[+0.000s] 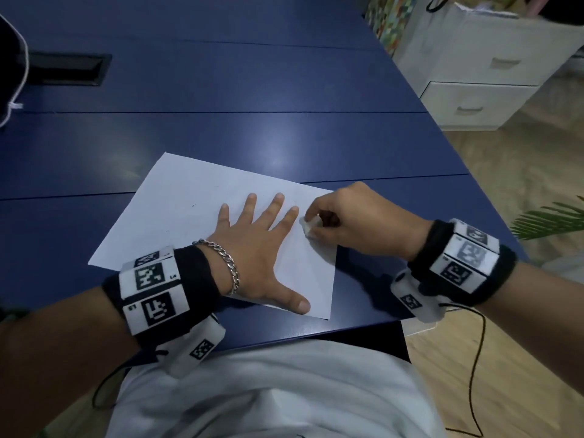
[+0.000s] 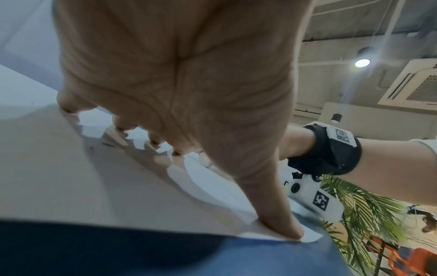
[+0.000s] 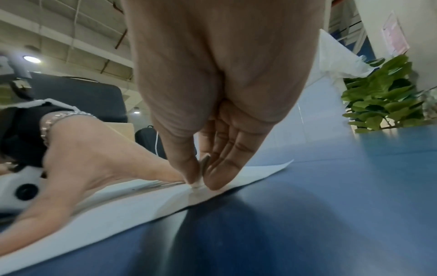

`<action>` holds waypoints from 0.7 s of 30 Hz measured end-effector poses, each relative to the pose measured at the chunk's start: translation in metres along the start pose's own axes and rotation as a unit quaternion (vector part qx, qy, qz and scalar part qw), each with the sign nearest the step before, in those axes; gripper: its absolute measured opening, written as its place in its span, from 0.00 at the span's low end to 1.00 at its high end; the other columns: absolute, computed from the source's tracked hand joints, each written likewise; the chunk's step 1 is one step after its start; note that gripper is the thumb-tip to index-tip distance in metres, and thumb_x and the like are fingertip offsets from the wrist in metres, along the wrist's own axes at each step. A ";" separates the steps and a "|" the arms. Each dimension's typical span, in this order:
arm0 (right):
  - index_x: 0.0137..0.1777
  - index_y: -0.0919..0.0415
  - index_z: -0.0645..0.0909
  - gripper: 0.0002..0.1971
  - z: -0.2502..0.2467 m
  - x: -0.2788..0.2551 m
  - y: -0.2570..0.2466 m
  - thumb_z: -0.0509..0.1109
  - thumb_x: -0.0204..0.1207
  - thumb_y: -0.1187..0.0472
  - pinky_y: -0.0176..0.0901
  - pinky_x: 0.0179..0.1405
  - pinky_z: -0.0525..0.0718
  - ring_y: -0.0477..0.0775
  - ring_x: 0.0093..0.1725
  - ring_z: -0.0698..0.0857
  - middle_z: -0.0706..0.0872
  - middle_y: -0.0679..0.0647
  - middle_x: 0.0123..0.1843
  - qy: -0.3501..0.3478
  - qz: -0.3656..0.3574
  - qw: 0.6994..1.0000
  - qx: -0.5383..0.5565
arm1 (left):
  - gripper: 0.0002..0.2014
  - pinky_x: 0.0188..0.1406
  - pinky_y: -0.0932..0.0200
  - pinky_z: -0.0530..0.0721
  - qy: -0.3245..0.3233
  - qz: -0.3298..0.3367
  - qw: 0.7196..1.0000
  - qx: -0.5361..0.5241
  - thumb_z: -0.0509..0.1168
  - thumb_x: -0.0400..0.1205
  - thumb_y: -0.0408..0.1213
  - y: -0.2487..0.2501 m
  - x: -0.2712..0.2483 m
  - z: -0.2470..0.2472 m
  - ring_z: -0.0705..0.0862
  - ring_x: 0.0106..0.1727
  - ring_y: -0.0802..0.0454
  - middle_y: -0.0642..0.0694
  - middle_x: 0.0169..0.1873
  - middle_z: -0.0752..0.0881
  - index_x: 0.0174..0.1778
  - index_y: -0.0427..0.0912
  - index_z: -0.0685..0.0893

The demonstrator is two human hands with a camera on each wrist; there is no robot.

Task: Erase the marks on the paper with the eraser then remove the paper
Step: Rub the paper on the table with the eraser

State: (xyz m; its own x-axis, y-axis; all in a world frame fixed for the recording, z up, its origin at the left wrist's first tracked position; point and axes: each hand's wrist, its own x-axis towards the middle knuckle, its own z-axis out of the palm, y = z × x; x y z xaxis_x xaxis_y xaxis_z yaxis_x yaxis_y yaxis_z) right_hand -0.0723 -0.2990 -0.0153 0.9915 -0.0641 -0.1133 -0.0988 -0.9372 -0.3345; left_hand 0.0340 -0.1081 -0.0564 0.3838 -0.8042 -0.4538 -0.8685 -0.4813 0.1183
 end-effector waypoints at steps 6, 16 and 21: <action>0.55 0.45 0.93 0.10 -0.004 -0.014 -0.014 0.80 0.75 0.50 0.29 0.40 0.82 0.42 0.38 0.86 0.90 0.39 0.37 -0.136 -0.058 0.989 0.030 | 0.79 0.82 0.19 0.38 -0.004 -0.010 1.000 -0.003 0.58 0.49 0.93 0.002 0.002 0.001 0.24 0.87 0.33 0.51 0.86 0.22 0.87 0.58 0.24; 0.47 0.50 0.92 0.04 -0.001 -0.031 -0.028 0.79 0.76 0.52 0.37 0.36 0.84 0.47 0.35 0.86 0.90 0.44 0.35 -0.152 -0.063 0.986 0.020 | 0.79 0.82 0.19 0.39 -0.007 -0.009 1.000 -0.003 0.57 0.48 0.93 0.002 0.002 0.001 0.25 0.87 0.33 0.51 0.86 0.22 0.87 0.58 0.25; 0.49 0.52 0.92 0.06 -0.005 -0.018 -0.009 0.73 0.79 0.56 0.45 0.41 0.87 0.47 0.34 0.86 0.92 0.44 0.37 -0.030 -0.037 0.998 -0.028 | 0.79 0.83 0.19 0.39 -0.005 -0.008 1.000 -0.001 0.57 0.49 0.93 0.002 0.001 0.001 0.25 0.87 0.33 0.51 0.86 0.22 0.87 0.58 0.25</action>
State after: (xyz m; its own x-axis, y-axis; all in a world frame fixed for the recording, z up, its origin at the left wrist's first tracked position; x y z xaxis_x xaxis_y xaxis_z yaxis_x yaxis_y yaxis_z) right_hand -0.0886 -0.2910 -0.0053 0.9889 0.0261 -0.1465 -0.0180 -0.9563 -0.2919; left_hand 0.0323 -0.1100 -0.0573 0.3941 -0.7930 -0.4646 -0.8617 -0.4946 0.1135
